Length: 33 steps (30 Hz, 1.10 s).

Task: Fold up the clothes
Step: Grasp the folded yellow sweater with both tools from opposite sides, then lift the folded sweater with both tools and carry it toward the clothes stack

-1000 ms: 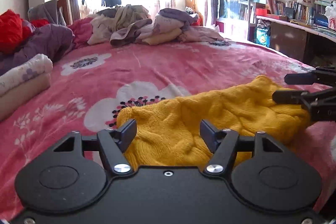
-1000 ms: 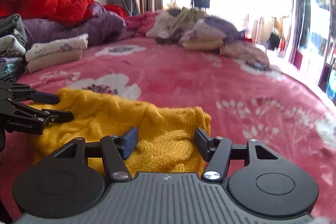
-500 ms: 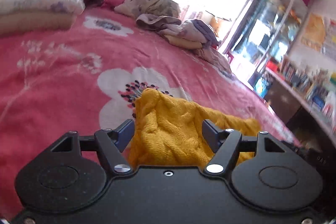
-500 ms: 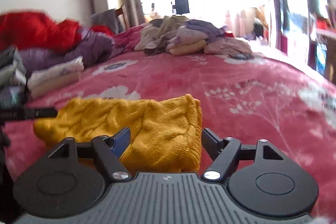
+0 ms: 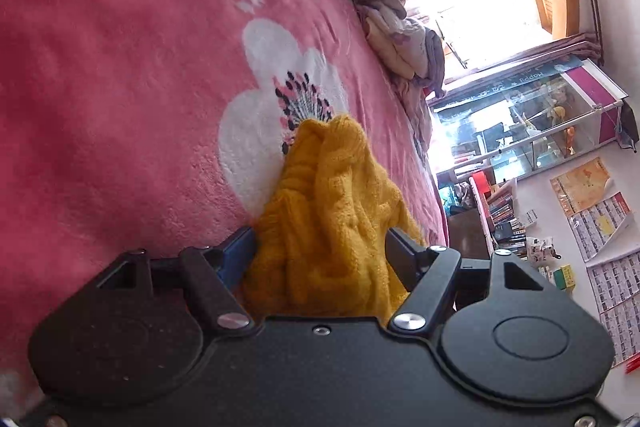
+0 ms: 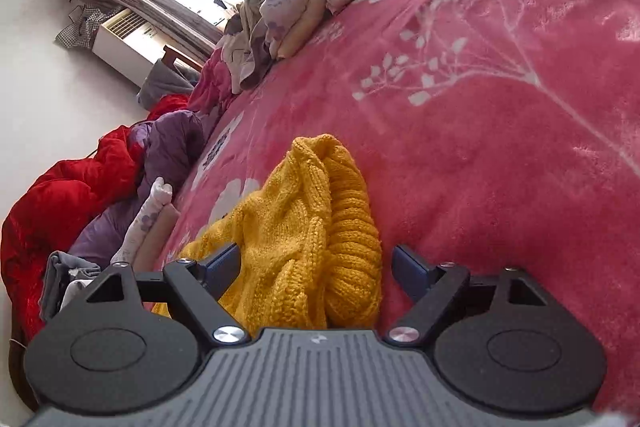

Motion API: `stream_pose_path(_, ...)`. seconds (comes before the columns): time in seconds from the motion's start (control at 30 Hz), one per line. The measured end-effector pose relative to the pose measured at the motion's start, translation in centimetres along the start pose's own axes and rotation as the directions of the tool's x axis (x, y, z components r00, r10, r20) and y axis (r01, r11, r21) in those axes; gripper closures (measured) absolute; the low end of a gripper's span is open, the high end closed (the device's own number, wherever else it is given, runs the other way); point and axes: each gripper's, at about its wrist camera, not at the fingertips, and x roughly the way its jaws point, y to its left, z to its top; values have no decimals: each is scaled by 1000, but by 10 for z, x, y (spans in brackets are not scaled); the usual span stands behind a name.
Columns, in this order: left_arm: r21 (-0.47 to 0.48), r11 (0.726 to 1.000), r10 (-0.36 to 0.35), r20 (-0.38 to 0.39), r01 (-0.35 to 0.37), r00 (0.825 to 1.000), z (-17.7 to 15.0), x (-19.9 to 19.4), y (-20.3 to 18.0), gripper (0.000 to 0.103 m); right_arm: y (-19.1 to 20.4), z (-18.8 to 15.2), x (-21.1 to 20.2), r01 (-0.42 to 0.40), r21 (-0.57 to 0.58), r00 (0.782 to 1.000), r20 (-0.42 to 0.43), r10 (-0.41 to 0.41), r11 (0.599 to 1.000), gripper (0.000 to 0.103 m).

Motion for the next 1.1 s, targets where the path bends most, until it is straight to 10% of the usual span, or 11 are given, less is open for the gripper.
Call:
stream_pose_path(0.2,81,997,-6,-55,11,998,4,15,-16,33,25,-7,28,2,-126,998,-63,-10,992,19)
stream_pose_path(0.33,1,1000,-21,-49,21,999,9,14,-3,43,18,-13,20,-59,-77,997,-56,54,995,31)
stream_pose_path(0.5,118,992,60,-42,-55,997,0,27,-26,51,9,-6,24,-54,0,998,-32,54,999,40)
stream_pose_path(0.67,75,997,27,-23,-26,999,-7,19,-20,66,17,-12,28,-75,-14,997,-35,75,997,62)
stream_pose_path(1.1,-20,993,-116,105,119,988,40,-16,8,69,88,19,53,-213,-159,977,-46,208,964,65)
